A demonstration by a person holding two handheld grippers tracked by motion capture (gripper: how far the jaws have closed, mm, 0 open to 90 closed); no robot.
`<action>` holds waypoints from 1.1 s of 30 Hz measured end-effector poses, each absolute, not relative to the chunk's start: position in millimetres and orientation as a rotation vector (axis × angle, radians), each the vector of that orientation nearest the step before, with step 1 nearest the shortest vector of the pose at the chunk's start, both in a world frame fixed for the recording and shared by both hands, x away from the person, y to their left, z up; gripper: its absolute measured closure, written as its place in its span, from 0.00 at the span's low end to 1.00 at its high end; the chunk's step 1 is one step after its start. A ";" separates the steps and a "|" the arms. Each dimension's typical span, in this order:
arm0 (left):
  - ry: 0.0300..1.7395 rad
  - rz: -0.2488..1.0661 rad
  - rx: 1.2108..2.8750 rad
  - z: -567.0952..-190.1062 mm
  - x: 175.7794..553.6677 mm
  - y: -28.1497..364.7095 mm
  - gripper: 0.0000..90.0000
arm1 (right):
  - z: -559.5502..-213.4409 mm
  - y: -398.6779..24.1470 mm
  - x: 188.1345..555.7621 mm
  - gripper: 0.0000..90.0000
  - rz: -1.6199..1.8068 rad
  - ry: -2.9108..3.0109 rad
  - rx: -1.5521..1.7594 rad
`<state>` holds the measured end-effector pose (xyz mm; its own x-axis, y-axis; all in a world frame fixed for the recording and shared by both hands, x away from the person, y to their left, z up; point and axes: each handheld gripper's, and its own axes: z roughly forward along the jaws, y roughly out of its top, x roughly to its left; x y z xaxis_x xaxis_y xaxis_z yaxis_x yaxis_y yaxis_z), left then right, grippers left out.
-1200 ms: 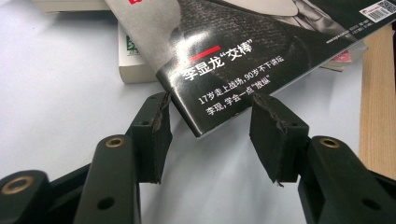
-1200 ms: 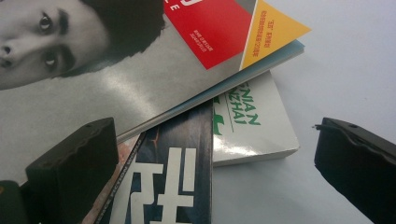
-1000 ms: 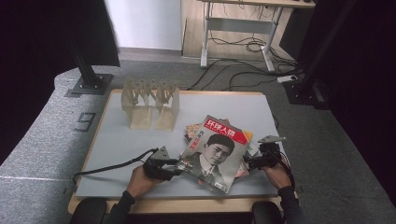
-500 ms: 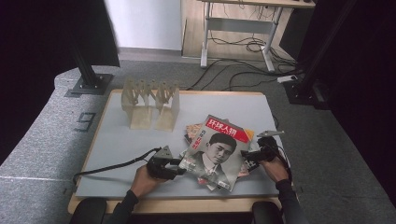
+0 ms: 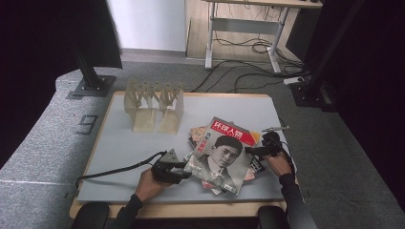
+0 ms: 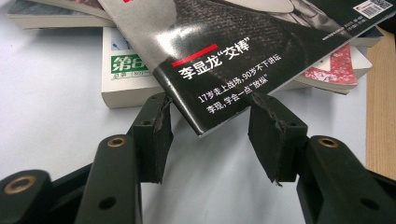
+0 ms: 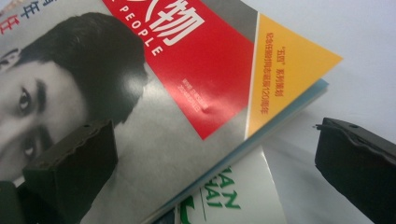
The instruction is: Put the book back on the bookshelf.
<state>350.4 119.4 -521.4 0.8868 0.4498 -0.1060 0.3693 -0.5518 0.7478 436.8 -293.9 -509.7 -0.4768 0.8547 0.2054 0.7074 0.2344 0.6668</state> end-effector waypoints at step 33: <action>0.587 0.116 2.209 -524.3 350.3 118.3 0.54 | -499.2 -282.6 453.9 0.21 1.133 2.296 1.443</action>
